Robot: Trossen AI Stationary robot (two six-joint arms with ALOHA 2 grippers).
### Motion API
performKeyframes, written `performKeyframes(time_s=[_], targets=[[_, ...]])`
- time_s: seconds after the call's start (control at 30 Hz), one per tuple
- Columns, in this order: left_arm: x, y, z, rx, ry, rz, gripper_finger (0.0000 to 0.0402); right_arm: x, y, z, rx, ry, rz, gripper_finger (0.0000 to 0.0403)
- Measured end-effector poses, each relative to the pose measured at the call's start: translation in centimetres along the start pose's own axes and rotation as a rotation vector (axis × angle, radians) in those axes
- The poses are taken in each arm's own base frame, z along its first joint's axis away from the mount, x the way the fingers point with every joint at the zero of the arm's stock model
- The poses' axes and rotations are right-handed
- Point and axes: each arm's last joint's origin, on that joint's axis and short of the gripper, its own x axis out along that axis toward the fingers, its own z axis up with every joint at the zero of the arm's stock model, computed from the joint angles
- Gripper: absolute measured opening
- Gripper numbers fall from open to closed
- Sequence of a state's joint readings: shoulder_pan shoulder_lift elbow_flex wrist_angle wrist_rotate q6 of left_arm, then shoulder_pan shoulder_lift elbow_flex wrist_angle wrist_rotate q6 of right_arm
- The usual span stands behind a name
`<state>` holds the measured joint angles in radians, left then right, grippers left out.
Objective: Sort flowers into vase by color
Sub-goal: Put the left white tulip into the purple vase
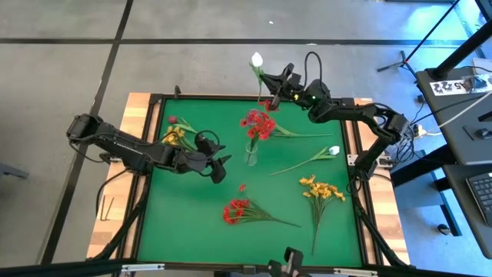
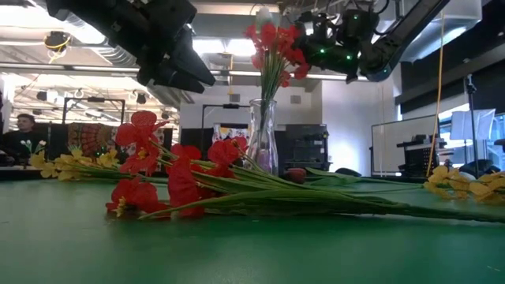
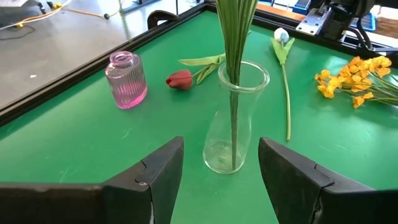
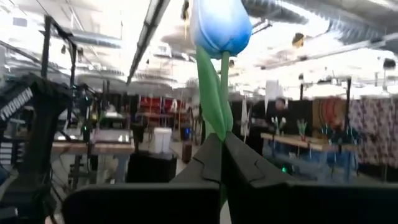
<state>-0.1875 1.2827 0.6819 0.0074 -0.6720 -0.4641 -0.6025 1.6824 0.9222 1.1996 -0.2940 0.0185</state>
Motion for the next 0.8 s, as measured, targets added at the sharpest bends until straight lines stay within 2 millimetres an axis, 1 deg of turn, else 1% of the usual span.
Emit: performKeyframes(time_s=[0.1,0.27,0.47,0.7,0.8], targets=[[0.0,0.0,0.0,-0.001,0.0,0.0,0.0203,0.0,0.0,-0.3,-0.005,-0.018,0.013,0.0],[0.0,0.0,0.0,-0.002,-0.001,0.001,0.0203,0.1,0.0,-2.3,0.01,0.03,0.012,0.0],[0.2,0.3,0.2,-0.008,-0.002,0.014,0.0203,0.1,-0.1,-3.6,0.01,0.024,0.003,0.0],[0.3,0.3,0.2,-0.008,-0.002,0.015,0.0203,0.0,-0.1,-4.1,0.016,0.046,-0.003,0.0001],[0.3,0.3,0.2,-0.008,-0.002,0.015,0.0203,0.0,-0.2,-4.1,0.016,0.048,-0.025,0.0011]])
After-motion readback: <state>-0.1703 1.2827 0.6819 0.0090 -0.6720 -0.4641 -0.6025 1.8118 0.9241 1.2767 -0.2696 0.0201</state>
